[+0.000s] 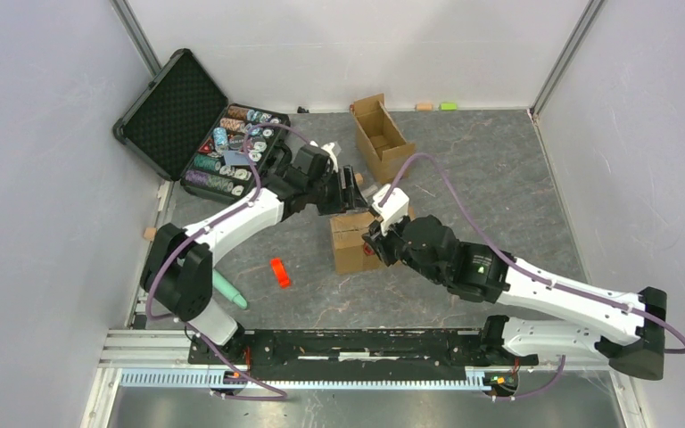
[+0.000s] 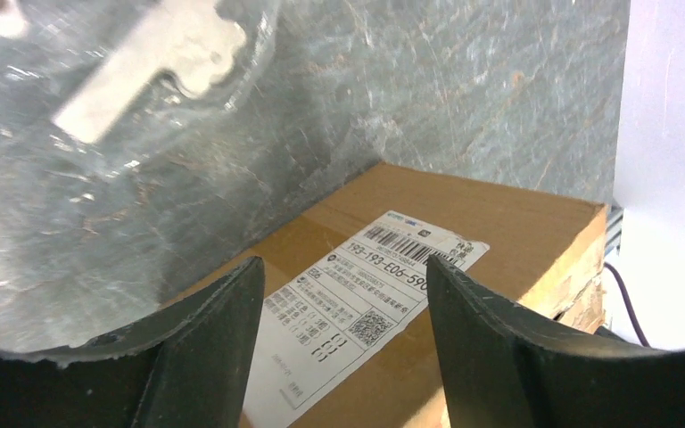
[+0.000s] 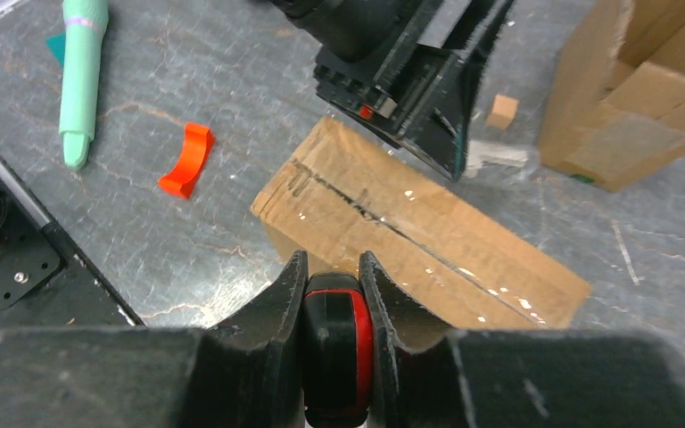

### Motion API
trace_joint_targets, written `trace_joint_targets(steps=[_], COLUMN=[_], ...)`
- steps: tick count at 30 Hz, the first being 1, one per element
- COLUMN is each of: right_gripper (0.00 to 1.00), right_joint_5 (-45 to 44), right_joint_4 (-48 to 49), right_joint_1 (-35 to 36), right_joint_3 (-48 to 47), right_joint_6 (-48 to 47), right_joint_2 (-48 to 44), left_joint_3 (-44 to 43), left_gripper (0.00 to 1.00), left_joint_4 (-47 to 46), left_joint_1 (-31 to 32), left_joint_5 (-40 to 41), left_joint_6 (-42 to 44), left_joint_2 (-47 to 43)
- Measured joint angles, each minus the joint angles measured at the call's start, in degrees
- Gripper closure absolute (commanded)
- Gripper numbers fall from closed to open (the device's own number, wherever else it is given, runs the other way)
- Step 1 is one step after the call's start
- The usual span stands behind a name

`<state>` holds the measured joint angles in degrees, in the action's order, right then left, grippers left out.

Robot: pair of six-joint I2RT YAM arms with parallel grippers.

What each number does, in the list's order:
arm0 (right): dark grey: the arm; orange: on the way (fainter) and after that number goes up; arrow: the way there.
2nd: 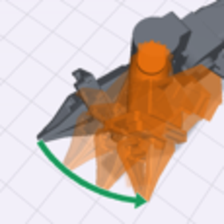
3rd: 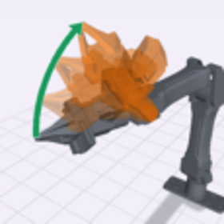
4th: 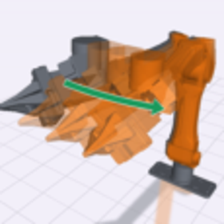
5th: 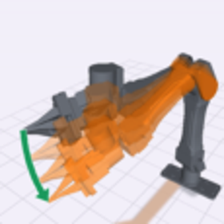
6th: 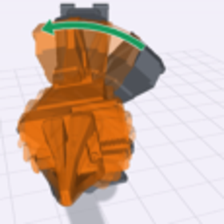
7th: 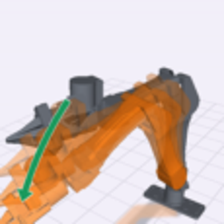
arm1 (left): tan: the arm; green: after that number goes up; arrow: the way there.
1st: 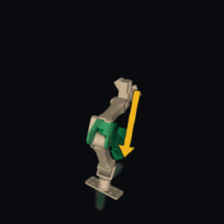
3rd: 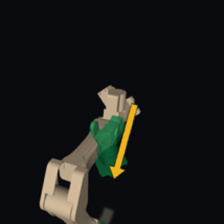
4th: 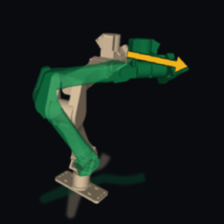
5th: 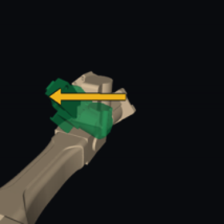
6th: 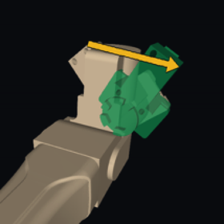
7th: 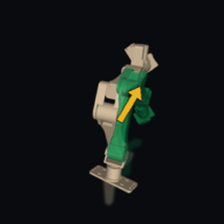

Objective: Unpack the express box

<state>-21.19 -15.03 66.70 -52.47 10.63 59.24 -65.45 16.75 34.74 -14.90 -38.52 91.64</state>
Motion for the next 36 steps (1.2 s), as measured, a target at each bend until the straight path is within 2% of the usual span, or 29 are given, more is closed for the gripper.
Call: trace_joint_targets(steps=[5,12,17,22,25,28,32,36], right_gripper=[1.00,1.00,1.00,1.00,1.00,1.00,1.00,1.00], right_joint_5=[-2.0,-7.5,-15.5,-12.3,-9.6,-8.1,-9.0,-8.9], right_joint_4=[-5.7,-14.0,-14.7,-9.3,-6.0,-5.2,-7.3,-10.8], right_joint_1=[0.0,0.0,-3.8,-17.6,-22.4,-23.7,-23.6,-23.6], right_joint_3=[-5.0,-13.6,-17.7,-16.5,-13.9,-12.6,-13.0,-12.2], right_joint_6=[-1.1,-2.8,-7.9,-13.5,-15.1,-15.4,-13.3,-8.3], right_joint_2=[-2.3,-4.7,-4.0,0.5,3.1,6.3,10.6,10.6], left_joint_3=[-4.0,-6.0,-2.8,2.9,6.1,10.1,16.0,19.1], left_gripper=[0.24,0.27,0.30,0.31,0.31,0.31,0.31,0.31], left_joint_4=[5.4,13.0,16.6,18.4,17.4,13.1,6.5,2.1], left_joint_1=[-2.6,-2.7,5.3,16.8,21.2,23.3,23.3,20.6], left_joint_5=[2.6,6.3,10.2,12.1,12.6,12.0,11.8,11.8], left_joint_6=[3.7,7.8,7.7,4.2,1.2,-1.8,-5.2,-6.7], left_joint_2=[-2.9,-14.0,-22.8,-27.0,-27.0,-25.8,-22.6,-21.1])
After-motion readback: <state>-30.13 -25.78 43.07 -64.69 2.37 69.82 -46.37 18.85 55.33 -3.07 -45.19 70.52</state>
